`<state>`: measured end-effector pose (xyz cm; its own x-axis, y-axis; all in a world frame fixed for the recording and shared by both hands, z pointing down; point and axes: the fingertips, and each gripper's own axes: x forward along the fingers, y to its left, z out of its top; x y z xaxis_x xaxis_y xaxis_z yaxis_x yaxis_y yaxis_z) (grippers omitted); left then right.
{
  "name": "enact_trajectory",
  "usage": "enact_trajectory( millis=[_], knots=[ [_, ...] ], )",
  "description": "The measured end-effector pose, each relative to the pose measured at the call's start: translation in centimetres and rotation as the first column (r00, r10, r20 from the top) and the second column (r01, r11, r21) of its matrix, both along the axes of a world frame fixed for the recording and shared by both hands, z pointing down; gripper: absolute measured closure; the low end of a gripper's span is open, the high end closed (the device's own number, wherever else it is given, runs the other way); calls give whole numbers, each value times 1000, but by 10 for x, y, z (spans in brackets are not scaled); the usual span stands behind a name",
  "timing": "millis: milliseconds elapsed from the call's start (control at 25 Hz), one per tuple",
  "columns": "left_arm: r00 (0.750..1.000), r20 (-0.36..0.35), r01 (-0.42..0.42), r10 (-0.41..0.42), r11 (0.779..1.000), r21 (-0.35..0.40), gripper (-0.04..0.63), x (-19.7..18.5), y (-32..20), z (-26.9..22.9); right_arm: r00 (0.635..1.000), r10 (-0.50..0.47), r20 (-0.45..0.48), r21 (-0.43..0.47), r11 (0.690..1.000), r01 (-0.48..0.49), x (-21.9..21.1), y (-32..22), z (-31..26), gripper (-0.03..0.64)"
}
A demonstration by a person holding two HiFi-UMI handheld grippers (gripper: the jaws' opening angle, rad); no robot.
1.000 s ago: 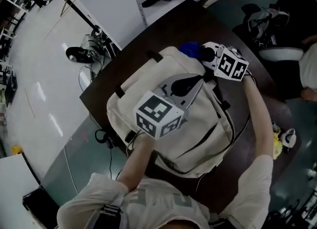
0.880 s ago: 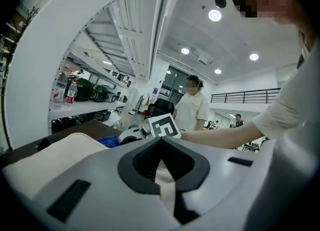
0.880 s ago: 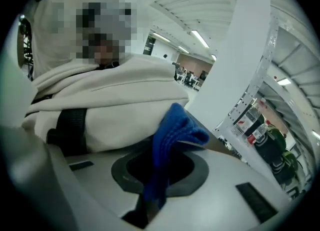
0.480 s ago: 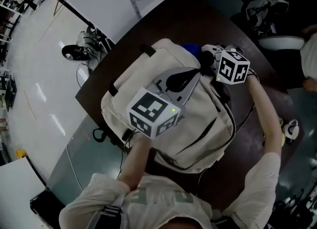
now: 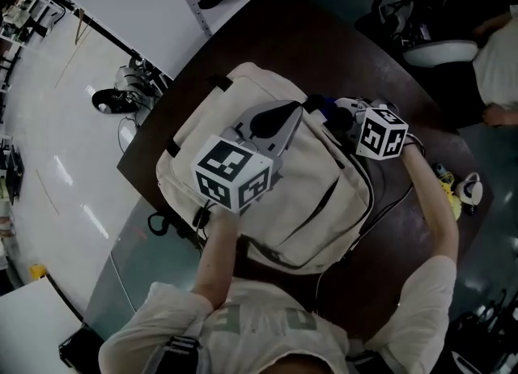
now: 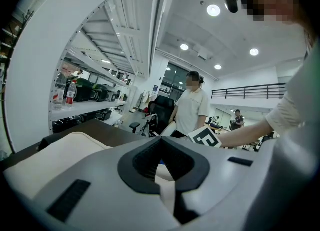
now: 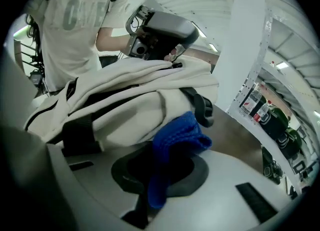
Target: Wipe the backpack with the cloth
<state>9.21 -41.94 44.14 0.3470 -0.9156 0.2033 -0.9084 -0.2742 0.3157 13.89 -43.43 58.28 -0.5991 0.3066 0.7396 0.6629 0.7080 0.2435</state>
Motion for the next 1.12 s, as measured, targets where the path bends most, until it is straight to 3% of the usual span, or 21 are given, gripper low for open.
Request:
enact_trajectory(
  millis=[160,360,1120],
  knots=[
    [1000,9,0,0,1000,-1,592,0,-1,0,998,56,2,-15,998,-56,20,0,2,580],
    [1000,14,0,0,1000,-3,592,1,0,1,995,60,-76,-15,998,-61,60,11,16,580],
    [999,41,5,-4,1000,-7,592,3,-1,3,972,175,-158,-93,977,-191,156,70,32,580]
  ],
)
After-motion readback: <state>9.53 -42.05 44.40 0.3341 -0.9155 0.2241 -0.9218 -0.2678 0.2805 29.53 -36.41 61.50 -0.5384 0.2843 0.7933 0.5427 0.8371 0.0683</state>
